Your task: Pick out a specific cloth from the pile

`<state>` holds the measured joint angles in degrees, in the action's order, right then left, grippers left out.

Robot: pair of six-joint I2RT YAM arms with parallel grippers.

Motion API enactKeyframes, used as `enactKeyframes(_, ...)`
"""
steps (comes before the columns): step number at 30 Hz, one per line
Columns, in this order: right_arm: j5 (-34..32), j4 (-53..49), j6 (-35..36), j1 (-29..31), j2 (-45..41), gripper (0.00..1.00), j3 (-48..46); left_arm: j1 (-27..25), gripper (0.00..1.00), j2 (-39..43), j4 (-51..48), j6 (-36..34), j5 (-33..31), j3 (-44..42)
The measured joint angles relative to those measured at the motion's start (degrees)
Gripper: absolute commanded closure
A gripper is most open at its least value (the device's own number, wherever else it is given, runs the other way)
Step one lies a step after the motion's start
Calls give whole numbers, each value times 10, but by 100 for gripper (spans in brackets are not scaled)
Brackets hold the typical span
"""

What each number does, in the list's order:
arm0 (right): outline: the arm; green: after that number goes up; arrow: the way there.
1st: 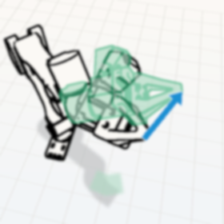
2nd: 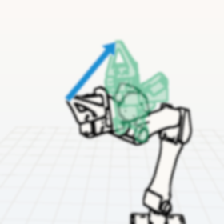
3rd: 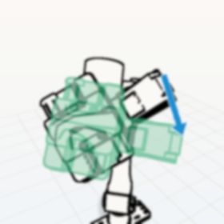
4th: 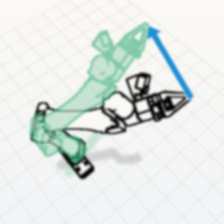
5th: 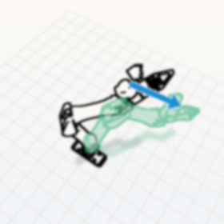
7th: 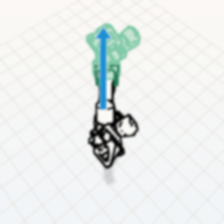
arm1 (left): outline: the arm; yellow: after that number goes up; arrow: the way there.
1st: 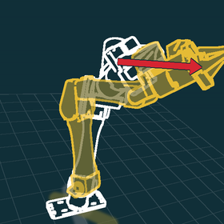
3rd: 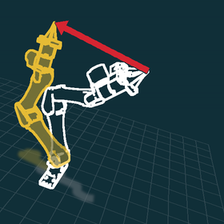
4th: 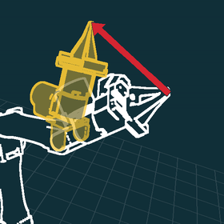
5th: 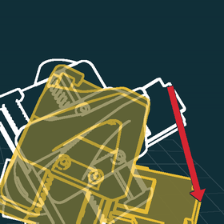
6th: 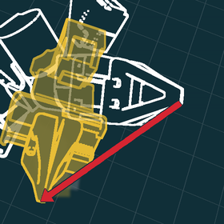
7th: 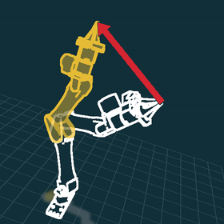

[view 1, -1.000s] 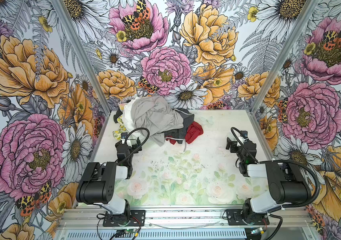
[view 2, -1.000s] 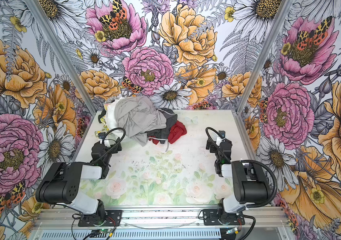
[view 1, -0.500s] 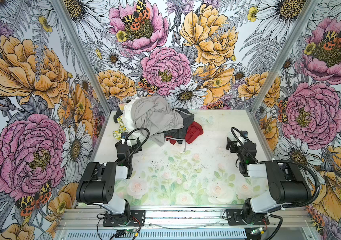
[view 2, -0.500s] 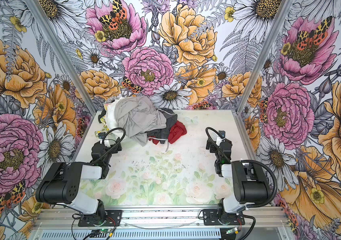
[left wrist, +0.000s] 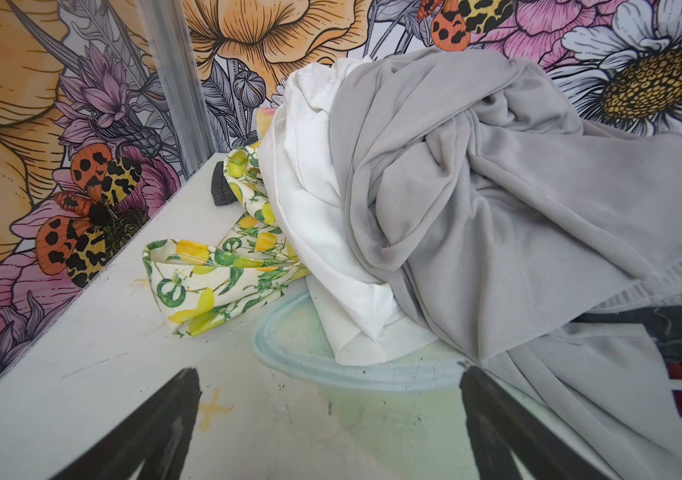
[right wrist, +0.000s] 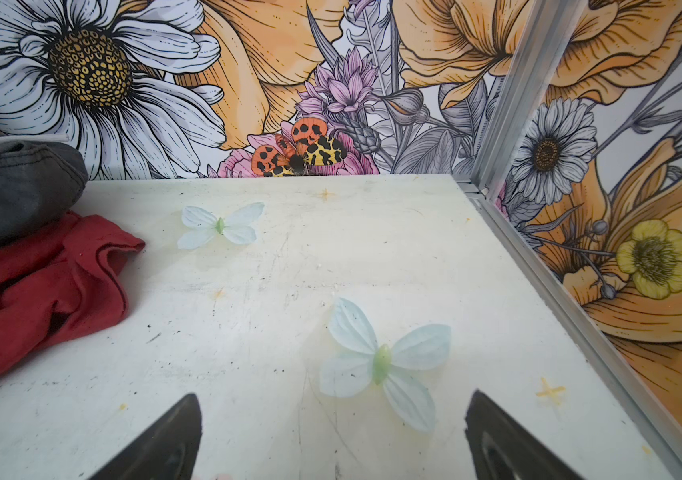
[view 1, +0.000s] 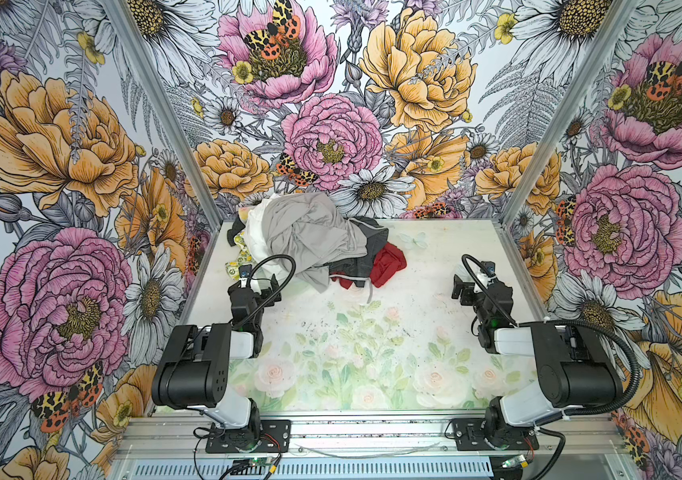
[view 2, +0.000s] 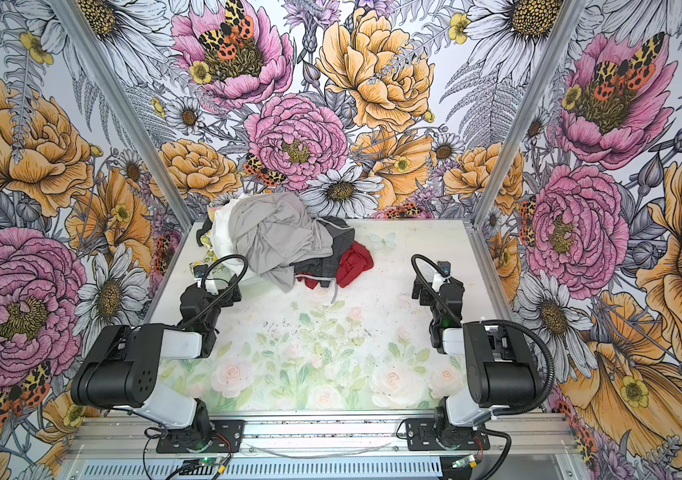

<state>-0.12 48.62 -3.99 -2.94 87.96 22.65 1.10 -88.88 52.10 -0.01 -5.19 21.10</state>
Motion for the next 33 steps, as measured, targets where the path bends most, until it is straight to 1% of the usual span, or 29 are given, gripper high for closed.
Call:
enactKeyframes(6,0,0,0,0,0,0,0,-16,1,0,0,0,-17,0)
enactKeyframes(23,-3,0,0,7,0,1,0,-16,1,0,-6,0,-23,3)
enactKeyframes(33,-24,0,4,23,0,1,0,-16,1,0,-5,0,-27,3)
